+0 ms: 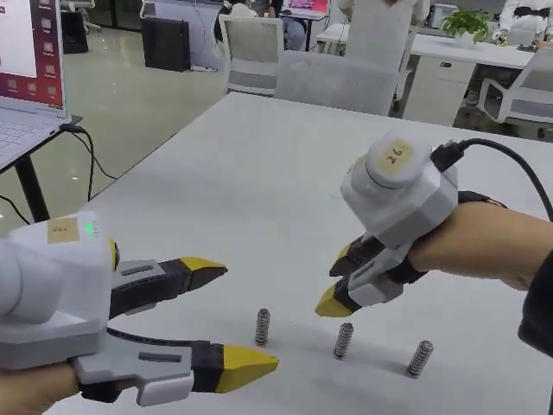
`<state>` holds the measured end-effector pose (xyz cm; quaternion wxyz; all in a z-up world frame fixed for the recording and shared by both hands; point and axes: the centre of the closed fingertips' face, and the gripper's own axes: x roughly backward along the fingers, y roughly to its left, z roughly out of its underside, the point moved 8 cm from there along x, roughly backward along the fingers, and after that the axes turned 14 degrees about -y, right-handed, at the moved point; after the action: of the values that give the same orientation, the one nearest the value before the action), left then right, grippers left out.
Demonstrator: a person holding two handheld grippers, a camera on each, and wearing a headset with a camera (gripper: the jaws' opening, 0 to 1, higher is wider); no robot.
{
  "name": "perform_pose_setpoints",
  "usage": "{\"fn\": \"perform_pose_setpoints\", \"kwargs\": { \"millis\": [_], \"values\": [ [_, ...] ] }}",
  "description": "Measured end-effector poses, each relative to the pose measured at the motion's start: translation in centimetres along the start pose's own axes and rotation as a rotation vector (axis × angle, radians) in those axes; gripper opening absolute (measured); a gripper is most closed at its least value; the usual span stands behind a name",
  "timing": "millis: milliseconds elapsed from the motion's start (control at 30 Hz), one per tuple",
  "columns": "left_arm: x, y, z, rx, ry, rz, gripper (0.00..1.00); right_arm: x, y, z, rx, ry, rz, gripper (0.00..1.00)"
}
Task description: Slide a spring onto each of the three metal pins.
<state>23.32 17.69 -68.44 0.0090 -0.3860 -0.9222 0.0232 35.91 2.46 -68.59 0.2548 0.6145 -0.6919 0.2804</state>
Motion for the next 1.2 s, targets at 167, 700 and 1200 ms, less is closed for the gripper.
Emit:
{"fn": "perform_pose_setpoints", "kwargs": {
  "millis": [167,700,1200],
  "values": [
    [0.0,0.0,0.0,0.004,0.001,0.004,0.65,0.8,-0.2,0.6,-0.02,-0.006,0.022,0.32],
    [-0.1,-0.2,0.2,0.009,0.013,0.02,0.66,3.0,-0.5,2.8,-0.077,-0.018,0.08,0.33],
    [-0.2,-0.2,0.3,0.015,0.021,0.025,0.66,5.5,-0.9,4.2,-0.131,-0.065,0.143,0.33]
  ]
}}
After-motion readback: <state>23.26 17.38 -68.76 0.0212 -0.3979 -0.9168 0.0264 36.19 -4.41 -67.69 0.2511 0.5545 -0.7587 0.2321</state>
